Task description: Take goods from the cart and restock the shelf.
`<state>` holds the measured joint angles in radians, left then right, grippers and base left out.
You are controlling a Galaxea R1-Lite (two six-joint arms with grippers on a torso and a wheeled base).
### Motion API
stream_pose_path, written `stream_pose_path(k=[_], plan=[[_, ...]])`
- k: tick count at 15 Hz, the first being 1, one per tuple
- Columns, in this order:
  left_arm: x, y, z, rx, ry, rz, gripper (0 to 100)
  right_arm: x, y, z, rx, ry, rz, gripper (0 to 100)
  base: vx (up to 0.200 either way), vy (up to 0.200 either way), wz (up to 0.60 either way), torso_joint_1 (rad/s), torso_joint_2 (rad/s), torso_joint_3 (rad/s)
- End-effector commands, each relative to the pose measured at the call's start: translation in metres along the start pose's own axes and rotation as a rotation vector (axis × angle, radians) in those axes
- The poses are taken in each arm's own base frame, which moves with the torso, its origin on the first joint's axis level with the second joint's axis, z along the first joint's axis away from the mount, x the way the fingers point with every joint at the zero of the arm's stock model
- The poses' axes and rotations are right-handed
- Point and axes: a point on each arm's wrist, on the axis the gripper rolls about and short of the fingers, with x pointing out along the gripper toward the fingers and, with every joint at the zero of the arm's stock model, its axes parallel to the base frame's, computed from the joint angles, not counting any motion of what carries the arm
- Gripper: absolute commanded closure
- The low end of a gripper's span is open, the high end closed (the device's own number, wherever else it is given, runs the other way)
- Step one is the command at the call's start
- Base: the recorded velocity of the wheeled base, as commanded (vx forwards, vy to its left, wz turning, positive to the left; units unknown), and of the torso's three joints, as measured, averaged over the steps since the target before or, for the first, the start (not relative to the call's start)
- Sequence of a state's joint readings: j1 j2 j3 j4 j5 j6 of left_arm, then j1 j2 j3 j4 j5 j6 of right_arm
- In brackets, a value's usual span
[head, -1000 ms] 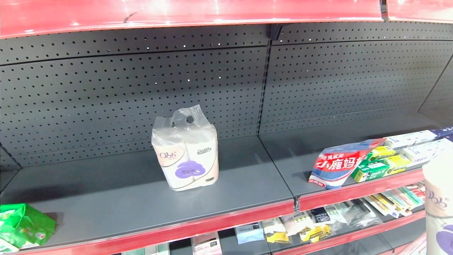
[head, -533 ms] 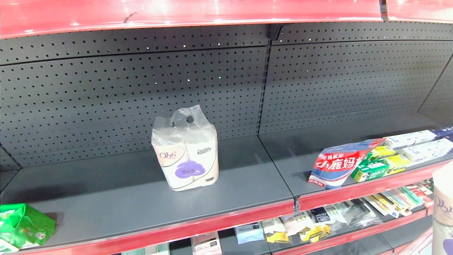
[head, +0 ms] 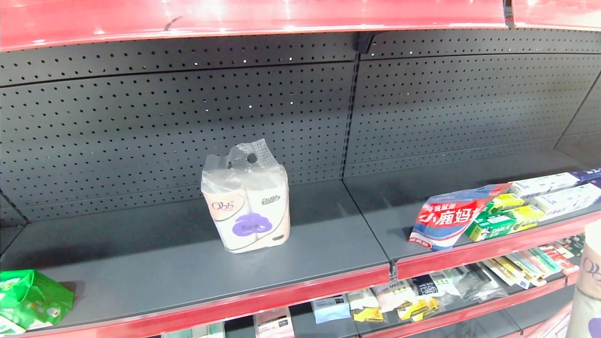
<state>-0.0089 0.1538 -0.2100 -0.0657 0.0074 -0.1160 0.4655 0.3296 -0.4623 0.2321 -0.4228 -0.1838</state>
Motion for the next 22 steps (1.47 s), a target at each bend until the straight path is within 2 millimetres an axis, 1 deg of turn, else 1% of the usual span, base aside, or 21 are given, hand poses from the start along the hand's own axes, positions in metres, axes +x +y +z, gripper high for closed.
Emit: stream_pose_path(k=[1, 2, 3, 5, 7, 8, 9, 10, 11, 12, 13, 14, 16, 18, 20, 22], plan=[[0.057, -0.007, 0.066, 0.012, 0.091, 0.075, 0, 0.002, 0.002, -0.004, -0.002, 0.021, 0.002, 100, 0.0, 0.0, 0.0, 0.0, 0.0, 0.0], [0.057, -0.007, 0.066, 0.012, 0.091, 0.075, 0, 0.002, 0.002, -0.004, -0.002, 0.021, 0.002, 100, 0.0, 0.0, 0.0, 0.0, 0.0, 0.0], [0.083, -0.007, 0.055, 0.067, 0.228, 0.042, 0, 0.009, 0.004, 0.001, -0.012, 0.057, -0.028, 100, 0.0, 0.0, 0.0, 0.0, 0.0, 0.0], [0.105, -0.008, 0.04, 0.046, 0.373, -0.069, 0, 0.011, 0.003, 0.012, -0.005, 0.071, -0.084, 100, 0.0, 0.0, 0.0, 0.0, 0.0, 0.0], [0.114, -0.009, 0.013, 0.068, 0.522, -0.239, 0, 0.012, 0.004, 0.011, -0.008, 0.099, -0.149, 100, 0.0, 0.0, 0.0, 0.0, 0.0, 0.0], [0.114, -0.01, 0.007, 0.062, 0.547, -0.327, 0, 0.012, 0.004, 0.011, -0.008, 0.104, -0.158, 100, 0.0, 0.0, 0.0, 0.0, 0.0, 0.0], [0.12, -0.013, 0.005, 0.035, 0.571, -0.499, 0, 0.012, 0.004, 0.011, -0.008, 0.108, -0.167, 100, 0.0, 0.0, 0.0, 0.0, 0.0, 0.0], [0.124, -0.014, 0.004, 0.037, 0.579, -0.534, 0, 0.013, 0.004, 0.012, -0.009, 0.11, -0.167, 100, 0.0, 0.0, 0.0, 0.0, 0.0, 0.0], [0.145, -0.012, -0.005, 0.066, 0.602, -0.579, 0, 0.013, 0.004, 0.011, -0.012, 0.116, -0.17, 100, 0.0, 0.0, 0.0, 0.0, 0.0, 0.0], [0.156, -0.011, -0.008, 0.076, 0.601, -0.582, 0, 0.013, 0.004, 0.012, -0.012, 0.116, -0.172, 100, 0.0, 0.0, 0.0, 0.0, 0.0, 0.0], [0.19, -0.005, -0.015, 0.102, 0.546, -0.607, 0, 0.013, 0.004, 0.012, -0.014, 0.12, -0.191, 100, 0.0, 0.0, 0.0, 0.0, 0.0, 0.0], [0.21, -0.002, -0.02, 0.111, 0.515, -0.61, 0, 0.013, 0.004, 0.012, -0.021, 0.12, -0.198, 100, 0.0, 0.0, 0.0, 0.0, 0.0, 0.0], [0.241, 0.001, -0.03, 0.12, 0.485, -0.621, 0, 0.012, 0.003, 0.014, -0.021, 0.119, -0.211, 100, 0.0, 0.0, 0.0, 0.0, 0.0, 0.0], [0.254, 0.002, -0.035, 0.118, 0.481, -0.664, 0, 0.012, 0.003, 0.014, -0.021, 0.121, -0.218, 100, 0.0, 0.0, 0.0, 0.0, 0.0, 0.0], [0.277, 0.005, -0.042, 0.14, 0.47, -0.729, 0, 0.012, 0.003, 0.014, -0.023, 0.123, -0.219, 100, 0.0, 0.0, 0.0, 0.0, 0.0, 0.0], [0.297, 0.008, -0.042, 0.155, 0.421, -0.808, 0, 0.012, 0.003, 0.013, -0.022, 0.127, -0.229, 100, 0.0, 0.0, 0.0, 0.0, 0.0, 0.0]])
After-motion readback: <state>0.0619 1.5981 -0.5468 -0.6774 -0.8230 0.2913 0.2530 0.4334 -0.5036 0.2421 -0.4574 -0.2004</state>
